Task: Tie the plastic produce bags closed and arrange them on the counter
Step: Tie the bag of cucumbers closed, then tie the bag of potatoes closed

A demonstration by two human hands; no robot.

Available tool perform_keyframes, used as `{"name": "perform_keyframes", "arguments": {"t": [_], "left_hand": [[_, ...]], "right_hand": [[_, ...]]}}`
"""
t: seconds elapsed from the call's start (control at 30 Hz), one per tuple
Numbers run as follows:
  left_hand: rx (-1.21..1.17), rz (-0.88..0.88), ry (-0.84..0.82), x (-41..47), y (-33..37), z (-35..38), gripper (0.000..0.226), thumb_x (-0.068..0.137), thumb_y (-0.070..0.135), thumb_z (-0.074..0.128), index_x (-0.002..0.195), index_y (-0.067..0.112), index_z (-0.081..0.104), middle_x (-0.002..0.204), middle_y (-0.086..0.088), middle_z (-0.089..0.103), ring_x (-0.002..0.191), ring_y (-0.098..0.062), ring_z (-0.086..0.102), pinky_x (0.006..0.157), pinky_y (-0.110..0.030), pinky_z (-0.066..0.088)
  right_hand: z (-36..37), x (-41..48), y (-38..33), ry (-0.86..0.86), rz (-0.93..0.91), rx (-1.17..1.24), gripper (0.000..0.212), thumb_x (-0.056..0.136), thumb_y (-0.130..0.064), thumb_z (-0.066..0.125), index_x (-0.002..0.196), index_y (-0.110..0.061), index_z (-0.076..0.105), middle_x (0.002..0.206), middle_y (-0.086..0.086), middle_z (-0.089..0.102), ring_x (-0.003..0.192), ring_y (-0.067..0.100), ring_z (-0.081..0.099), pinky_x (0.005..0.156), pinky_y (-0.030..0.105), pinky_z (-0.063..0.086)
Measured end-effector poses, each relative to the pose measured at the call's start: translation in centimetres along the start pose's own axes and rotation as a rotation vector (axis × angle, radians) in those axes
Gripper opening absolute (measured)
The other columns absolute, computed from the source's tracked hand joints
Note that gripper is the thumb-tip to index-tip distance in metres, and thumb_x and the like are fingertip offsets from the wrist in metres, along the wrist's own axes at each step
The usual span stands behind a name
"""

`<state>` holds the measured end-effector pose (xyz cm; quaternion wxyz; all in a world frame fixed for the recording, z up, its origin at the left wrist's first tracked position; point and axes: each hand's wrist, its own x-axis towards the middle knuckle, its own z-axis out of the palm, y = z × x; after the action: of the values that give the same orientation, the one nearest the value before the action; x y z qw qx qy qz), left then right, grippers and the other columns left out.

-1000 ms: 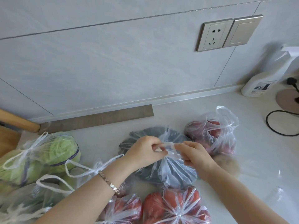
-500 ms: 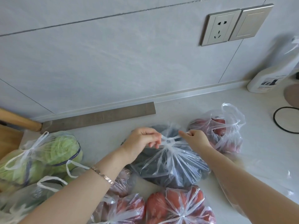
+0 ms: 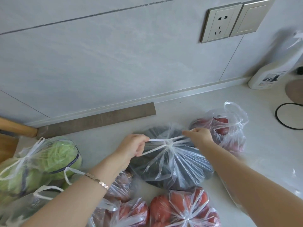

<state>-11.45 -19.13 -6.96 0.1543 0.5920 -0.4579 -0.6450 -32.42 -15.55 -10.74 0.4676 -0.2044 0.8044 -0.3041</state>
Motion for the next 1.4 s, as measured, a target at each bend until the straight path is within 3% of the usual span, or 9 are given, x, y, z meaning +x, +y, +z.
{"name": "perform_keyframes", "arguments": {"t": [0.13,0.27,0.4,0.5,0.63,0.77,0.87,1.03,1.4], "left_hand": [[-0.723,-0.271,0.225,0.7,-3.7,0.1,0.040,0.089,0.000,0.036,0.055,0.017,0.023,0.027,0.004,0.023,0.022,-0.006,0.021,0.030,-0.013,0.019],[-0.815,-0.306,0.289,1.3,-3.3,0.4,0.038,0.089,0.003,0.037,0.057,0.019,0.025,0.027,0.005,0.026,0.021,-0.006,0.024,0.029,-0.009,0.021],[-0.155,-0.122,0.351,1.2,-0.4,-0.1,0.032,0.090,0.006,0.045,0.058,0.010,0.042,0.035,0.002,0.042,0.028,-0.009,0.039,0.039,-0.017,0.038],[0.811,0.145,0.366,-0.5,-0.3,0.3,0.016,0.091,0.019,0.047,0.079,0.009,0.050,0.084,-0.010,0.054,0.067,-0.020,0.054,0.058,-0.029,0.041],[1.280,0.420,0.378,-2.4,-0.5,2.5,0.039,0.085,0.017,0.055,0.121,0.008,0.042,0.127,-0.017,0.042,0.111,-0.032,0.048,0.090,-0.038,0.044],[1.355,1.129,0.262,-4.8,1.0,5.7,0.043,0.057,0.008,0.071,0.099,0.010,0.062,0.103,-0.011,0.064,0.089,-0.030,0.064,0.077,-0.037,0.051],[1.311,1.038,-0.062,-7.9,2.2,8.8,0.015,0.081,0.014,0.053,0.093,0.014,0.061,0.094,-0.003,0.065,0.081,-0.024,0.059,0.071,-0.031,0.043],[1.358,0.982,-0.263,-10.4,1.1,13.7,0.023,0.091,0.018,0.039,0.101,0.016,0.059,0.104,-0.005,0.065,0.095,-0.029,0.060,0.076,-0.031,0.042],[1.359,0.976,-0.277,-8.4,-0.5,23.4,0.044,0.089,0.005,0.042,0.132,0.011,0.041,0.138,-0.005,0.048,0.127,-0.025,0.039,0.103,-0.034,0.037]], "right_hand": [[0.7,-0.6,3.2,0.035,0.080,-0.085,0.043,0.081,-0.011,0.063,0.047,-0.013,0.037,0.047,0.001,0.037,0.046,0.015,0.032,0.049,0.025,0.031],[0.9,-0.8,3.3,0.135,0.073,-0.017,0.030,0.080,-0.012,0.060,0.054,-0.010,0.045,0.051,0.002,0.043,0.052,0.017,0.039,0.053,0.025,0.035],[0.5,-2.1,1.3,0.175,-0.147,-0.235,0.020,0.083,-0.021,0.054,0.064,-0.014,0.049,0.064,0.002,0.053,0.068,0.023,0.049,0.058,0.028,0.036],[0.2,-3.9,-0.3,0.018,-0.238,-0.635,0.028,0.087,-0.029,0.051,0.108,-0.010,0.055,0.109,0.008,0.059,0.100,0.026,0.058,0.080,0.032,0.046],[-1.7,-7.3,-1.1,-0.044,-0.346,-0.884,0.039,0.088,-0.029,0.049,0.123,-0.014,0.047,0.116,0.006,0.058,0.107,0.026,0.056,0.079,0.031,0.044],[-5.1,-12.2,-0.5,-0.133,-0.402,-0.967,0.039,0.090,-0.034,0.048,0.125,-0.016,0.051,0.109,0.000,0.060,0.101,0.020,0.057,0.086,0.030,0.048],[-8.2,-15.4,0.7,-0.072,-0.396,-0.961,0.038,0.090,-0.036,0.050,0.123,-0.017,0.054,0.116,0.002,0.062,0.102,0.020,0.059,0.080,0.025,0.045],[-14.1,-18.2,4.4,0.181,-0.277,-0.737,0.028,0.085,-0.041,0.053,0.108,-0.026,0.058,0.097,-0.008,0.062,0.093,0.018,0.058,0.081,0.030,0.049],[-20.6,-12.2,12.7,0.133,-0.130,-0.758,0.047,0.082,-0.044,0.060,0.123,-0.026,0.048,0.106,-0.003,0.046,0.090,0.015,0.048,0.080,0.028,0.046]]}}
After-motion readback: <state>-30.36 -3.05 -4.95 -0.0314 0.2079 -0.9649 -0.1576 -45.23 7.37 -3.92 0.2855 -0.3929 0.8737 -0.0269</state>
